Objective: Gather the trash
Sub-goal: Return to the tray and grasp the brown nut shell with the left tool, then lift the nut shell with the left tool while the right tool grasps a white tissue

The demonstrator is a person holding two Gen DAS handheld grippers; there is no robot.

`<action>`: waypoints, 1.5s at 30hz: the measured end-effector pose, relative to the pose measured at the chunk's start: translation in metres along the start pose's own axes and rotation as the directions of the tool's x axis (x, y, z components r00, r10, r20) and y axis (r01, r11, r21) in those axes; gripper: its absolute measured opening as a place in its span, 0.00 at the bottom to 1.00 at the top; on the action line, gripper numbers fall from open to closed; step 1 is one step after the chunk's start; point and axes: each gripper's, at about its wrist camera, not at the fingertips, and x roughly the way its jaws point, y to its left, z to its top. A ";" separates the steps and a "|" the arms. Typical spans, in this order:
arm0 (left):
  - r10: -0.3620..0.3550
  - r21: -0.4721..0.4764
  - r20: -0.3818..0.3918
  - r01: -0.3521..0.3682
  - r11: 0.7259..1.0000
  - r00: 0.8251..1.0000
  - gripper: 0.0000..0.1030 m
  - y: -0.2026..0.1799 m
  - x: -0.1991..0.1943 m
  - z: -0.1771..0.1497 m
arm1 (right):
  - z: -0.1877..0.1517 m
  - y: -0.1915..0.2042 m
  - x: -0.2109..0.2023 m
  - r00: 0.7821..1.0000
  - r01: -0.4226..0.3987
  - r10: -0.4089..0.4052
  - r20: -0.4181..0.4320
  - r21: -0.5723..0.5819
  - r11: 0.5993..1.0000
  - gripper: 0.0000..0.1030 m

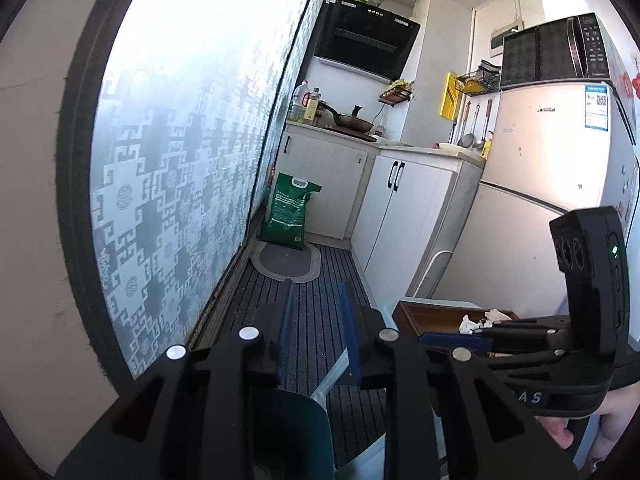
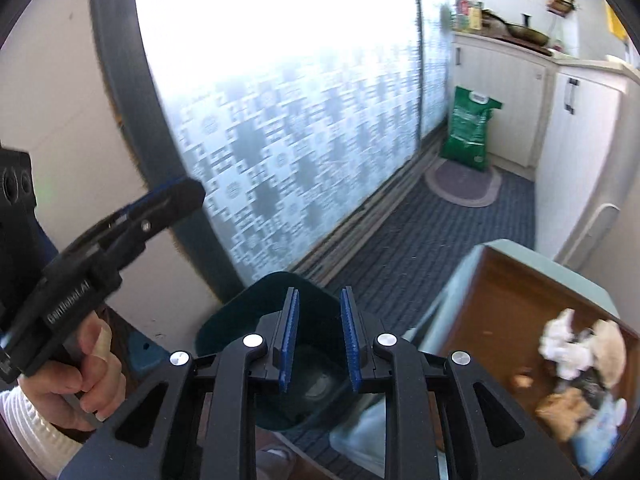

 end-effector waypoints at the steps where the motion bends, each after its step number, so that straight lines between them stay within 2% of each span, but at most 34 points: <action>1: -0.014 0.003 -0.008 0.014 1.000 1.000 0.25 -0.007 0.004 0.000 | -0.001 -0.006 -0.005 1.000 0.017 -0.017 0.008 0.002 1.000 0.21; 5: -0.043 0.031 -0.029 0.044 0.999 0.999 0.31 -0.032 0.016 -0.007 | -0.008 -0.036 -0.028 0.997 0.066 -0.068 0.037 0.033 0.997 0.22; 10: -0.092 0.019 -0.071 0.093 0.995 0.993 0.34 -0.061 0.038 -0.015 | -0.019 -0.073 -0.052 0.990 0.122 -0.127 0.057 0.077 0.989 0.29; 13: -0.108 0.049 -0.101 0.114 0.992 0.989 0.38 -0.081 0.049 -0.021 | -0.026 -0.094 -0.063 0.986 0.145 -0.153 0.065 0.107 0.984 0.33; 16: -0.159 0.061 -0.162 0.171 0.983 0.974 0.41 -0.098 0.065 -0.030 | -0.035 -0.112 -0.072 0.982 0.167 -0.177 0.065 0.133 0.977 0.38; 21: -0.183 0.095 -0.236 0.210 0.973 0.954 0.41 -0.124 0.086 -0.044 | -0.050 -0.135 -0.088 0.978 0.185 -0.199 0.066 0.173 0.967 0.39; 26: -0.151 0.158 -0.283 0.201 0.967 0.947 0.41 -0.143 0.102 -0.058 | -0.065 -0.146 -0.091 0.974 0.213 -0.223 0.041 0.170 0.962 0.41; 35: -0.152 0.177 -0.329 0.219 0.959 0.932 0.41 -0.166 0.120 -0.069 | -0.082 -0.166 -0.101 0.970 0.232 -0.240 0.023 0.187 0.954 0.41; 39: -0.123 0.194 -0.363 0.204 0.960 0.924 0.41 -0.172 0.131 -0.075 | -0.087 -0.179 -0.108 0.964 0.254 -0.265 0.022 0.209 0.944 0.41; 42: -0.103 0.214 -0.367 0.192 0.958 0.924 0.38 -0.176 0.136 -0.077 | -0.092 -0.192 -0.114 0.963 0.256 -0.268 0.019 0.239 0.937 0.42; 45: -0.115 0.203 -0.383 0.205 0.957 0.917 0.31 -0.179 0.139 -0.078 | -0.097 -0.202 -0.119 0.960 0.266 -0.278 0.011 0.253 0.930 0.46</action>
